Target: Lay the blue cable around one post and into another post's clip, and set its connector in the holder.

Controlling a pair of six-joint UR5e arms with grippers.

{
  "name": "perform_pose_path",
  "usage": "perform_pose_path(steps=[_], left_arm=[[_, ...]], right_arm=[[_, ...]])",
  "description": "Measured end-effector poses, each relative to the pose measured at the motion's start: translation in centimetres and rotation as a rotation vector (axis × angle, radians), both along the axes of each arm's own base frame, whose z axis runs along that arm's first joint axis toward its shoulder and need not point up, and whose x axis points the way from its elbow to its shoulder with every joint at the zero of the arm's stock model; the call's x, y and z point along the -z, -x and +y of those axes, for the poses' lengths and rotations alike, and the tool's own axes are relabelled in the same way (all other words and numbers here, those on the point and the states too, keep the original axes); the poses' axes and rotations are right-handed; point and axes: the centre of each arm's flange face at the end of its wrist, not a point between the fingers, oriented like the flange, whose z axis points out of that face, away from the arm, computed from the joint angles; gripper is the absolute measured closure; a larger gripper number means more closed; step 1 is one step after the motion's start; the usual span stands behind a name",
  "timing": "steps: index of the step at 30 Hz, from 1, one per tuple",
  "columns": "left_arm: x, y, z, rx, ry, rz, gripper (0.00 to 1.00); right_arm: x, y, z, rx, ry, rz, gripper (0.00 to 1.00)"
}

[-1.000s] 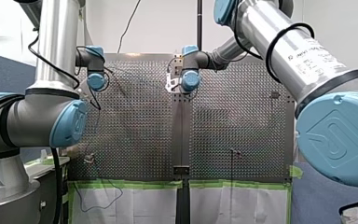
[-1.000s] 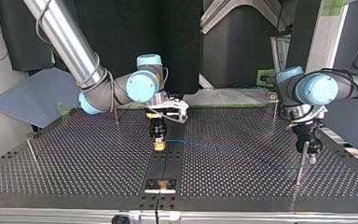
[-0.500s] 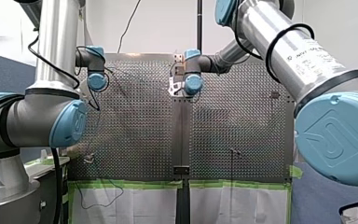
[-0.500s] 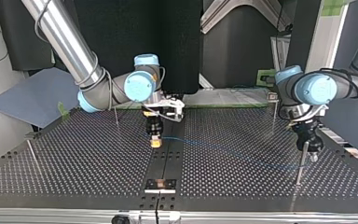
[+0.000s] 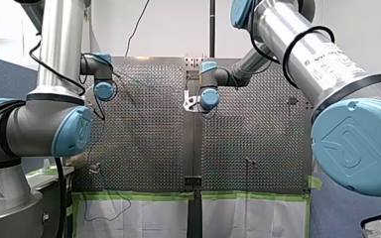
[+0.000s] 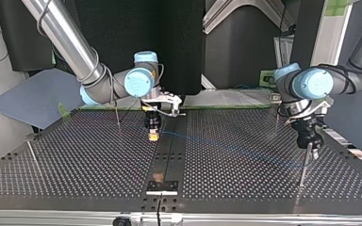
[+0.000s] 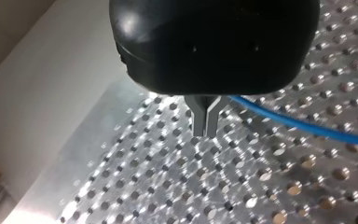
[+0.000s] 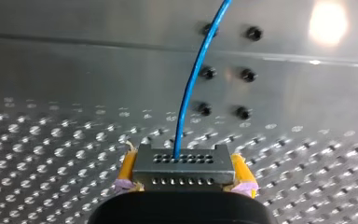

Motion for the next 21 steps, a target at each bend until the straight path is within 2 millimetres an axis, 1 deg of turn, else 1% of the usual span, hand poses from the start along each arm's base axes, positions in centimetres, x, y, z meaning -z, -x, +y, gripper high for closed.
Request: perform_pose_path(steps=[2, 3, 4, 5, 6, 8, 9, 10, 15, 21], left_arm=[[0.2, 0.0, -0.2, 0.019, -0.001, 0.01, 0.45], [0.3, 0.1, -0.3, 0.028, 0.002, 0.014, 0.45], [0.5, 0.1, -0.5, 0.042, 0.007, 0.016, 0.3], [0.6, 0.2, -0.6, 0.053, 0.012, 0.016, 0.23], [0.7, 0.2, -0.7, 0.063, 0.017, 0.015, 0.23], [1.1, 0.3, -0.9, 0.086, 0.03, 0.016, 0.07], [1.2, 0.4, -0.9, 0.095, 0.035, 0.016, 0.07], [1.4, 0.5, -1.0, 0.107, 0.039, 0.018, 0.04], [2.2, 0.5, -1.4, 0.139, 0.046, 0.03, 0.06], [4.2, -0.1, -1.8, 0.174, 0.057, 0.068, 0.06]], right_arm=[[0.6, 0.3, 0.0, 0.003, -0.003, -0.003, 1.0], [1.0, 0.4, 0.0, 0.006, -0.003, -0.004, 1.0], [1.4, 0.6, 0.1, 0.009, -0.005, -0.004, 1.0], [1.8, 0.8, 0.1, 0.012, -0.007, -0.003, 1.0], [2.3, 1.0, 0.1, 0.017, -0.009, -0.002, 1.0], [3.0, 1.4, 0.2, 0.023, -0.011, 0.0, 1.0], [3.5, 1.6, 0.3, 0.027, -0.012, 0.0, 1.0], [3.8, 1.8, 0.3, 0.031, -0.013, 0.0, 1.0], [5.6, 3.2, 0.1, 0.059, -0.021, 0.006, 1.0], [7.3, 5.3, -0.6, 0.107, -0.034, -0.003, 1.0]])
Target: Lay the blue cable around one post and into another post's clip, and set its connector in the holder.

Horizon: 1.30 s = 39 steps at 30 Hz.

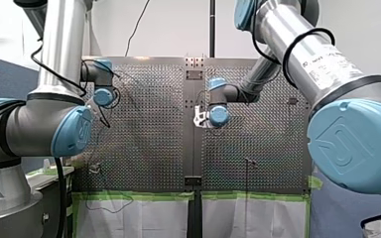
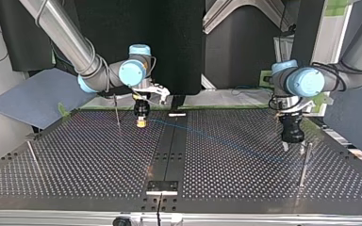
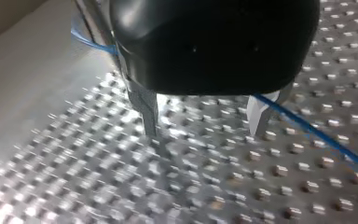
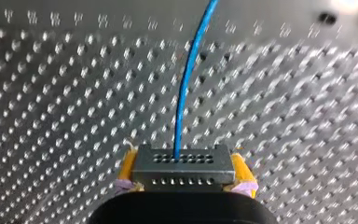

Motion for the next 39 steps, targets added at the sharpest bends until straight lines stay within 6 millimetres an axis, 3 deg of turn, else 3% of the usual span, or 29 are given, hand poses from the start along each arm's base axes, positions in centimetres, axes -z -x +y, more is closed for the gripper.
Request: perform_pose_path(steps=[12, 25, 39], left_arm=[[4.6, -0.9, -0.1, -0.015, 0.014, 0.078, 0.06], [4.7, -1.2, -0.5, 0.0, 0.008, 0.058, 0.06], [4.6, -1.3, -0.5, 0.0, 0.006, 0.048, 0.08]], right_arm=[[3.1, 5.4, -2.1, 0.117, -0.012, -0.053, 1.0], [6.2, 13.3, -4.7, 0.245, -0.013, -0.116, 1.0], [9.7, 20.9, -5.9, 0.323, -0.018, -0.162, 1.0]])
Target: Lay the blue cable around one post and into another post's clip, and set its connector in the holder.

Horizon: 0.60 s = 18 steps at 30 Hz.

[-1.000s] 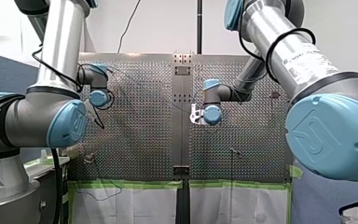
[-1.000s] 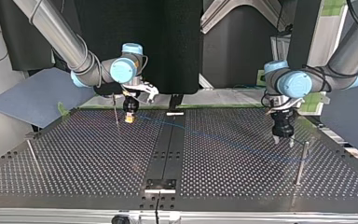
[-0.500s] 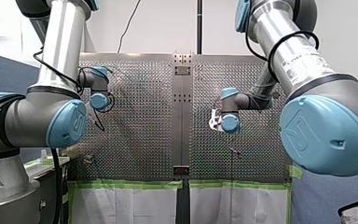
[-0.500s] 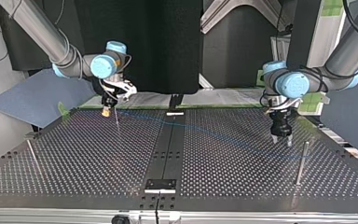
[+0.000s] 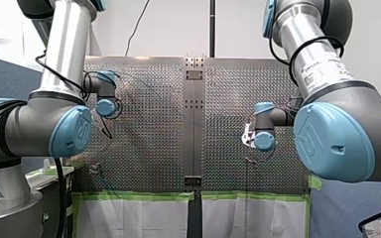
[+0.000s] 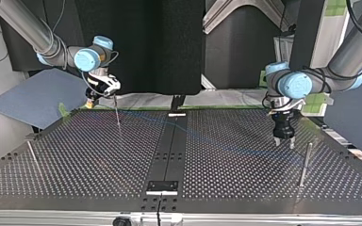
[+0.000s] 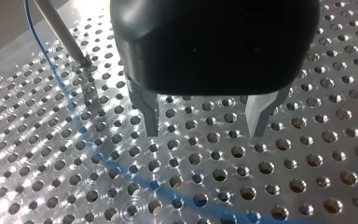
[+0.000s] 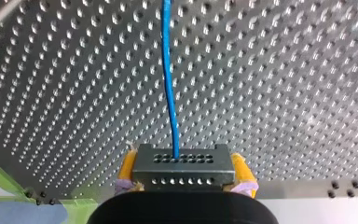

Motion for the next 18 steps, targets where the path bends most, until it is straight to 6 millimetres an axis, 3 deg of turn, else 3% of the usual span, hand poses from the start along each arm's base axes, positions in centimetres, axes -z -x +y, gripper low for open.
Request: perform_pose_path(steps=[14, 18], left_arm=[[0.0, 0.0, 0.2, -0.007, 0.0, 0.002, 0.08], [0.1, 0.0, 0.2, -0.006, 0.0, 0.003, 0.08]], right_arm=[[3.1, 7.2, 0.3, 0.085, -0.006, -0.034, 1.0], [4.9, 9.4, 0.9, 0.115, -0.03, -0.047, 1.0]])
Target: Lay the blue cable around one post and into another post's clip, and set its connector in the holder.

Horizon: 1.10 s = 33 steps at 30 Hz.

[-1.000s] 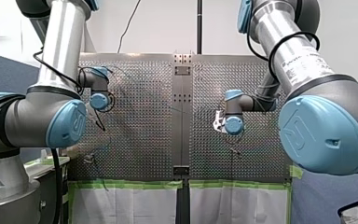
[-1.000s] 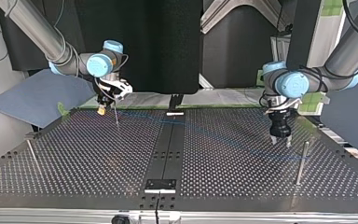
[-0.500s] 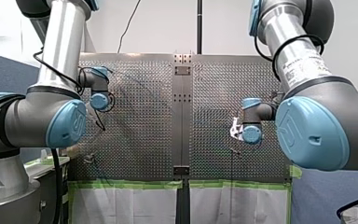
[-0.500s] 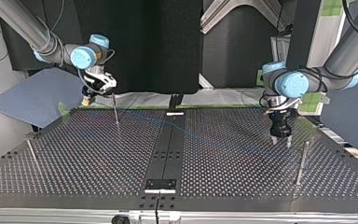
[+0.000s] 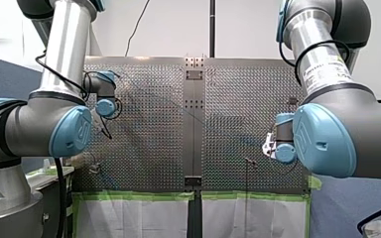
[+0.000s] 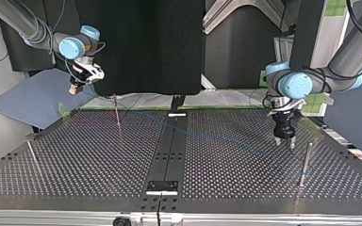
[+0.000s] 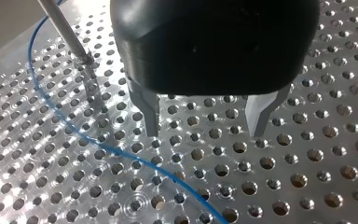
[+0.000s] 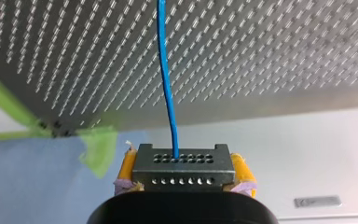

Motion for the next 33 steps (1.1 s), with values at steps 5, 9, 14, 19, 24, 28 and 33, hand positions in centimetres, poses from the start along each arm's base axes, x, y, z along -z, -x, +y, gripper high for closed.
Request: perform_pose_path(steps=[5, 9, 14, 19, 24, 28, 33], left_arm=[[0.0, 0.0, -0.1, 0.002, 0.0, 0.0, 0.08], [0.0, 0.0, -0.1, 0.004, 0.0, 0.001, 0.08], [0.0, 0.0, -0.3, 0.007, 0.0, 0.0, 0.08], [0.0, 0.0, -0.4, 0.009, -0.001, -0.001, 0.08], [-0.1, 0.0, -0.4, 0.011, -0.001, -0.003, 0.08], [-0.1, 0.0, -0.5, 0.01, -0.002, -0.003, 0.08], [-0.1, 0.0, -0.5, 0.011, -0.002, -0.003, 0.08]], right_arm=[[1.9, 2.5, 1.0, 0.032, -0.035, -0.016, 1.0], [4.7, 4.7, 2.3, 0.048, -0.074, -0.051, 1.0], [7.4, 6.7, 3.4, 0.06, -0.104, -0.1, 1.0], [8.9, 7.7, 2.1, 0.051, -0.075, -0.154, 1.0], [10.2, 7.4, 0.7, 0.01, -0.041, -0.188, 1.0], [11.5, 7.0, 0.4, -0.029, -0.027, -0.192, 1.0], [11.9, 6.5, 0.2, -0.083, -0.005, -0.169, 1.0]])
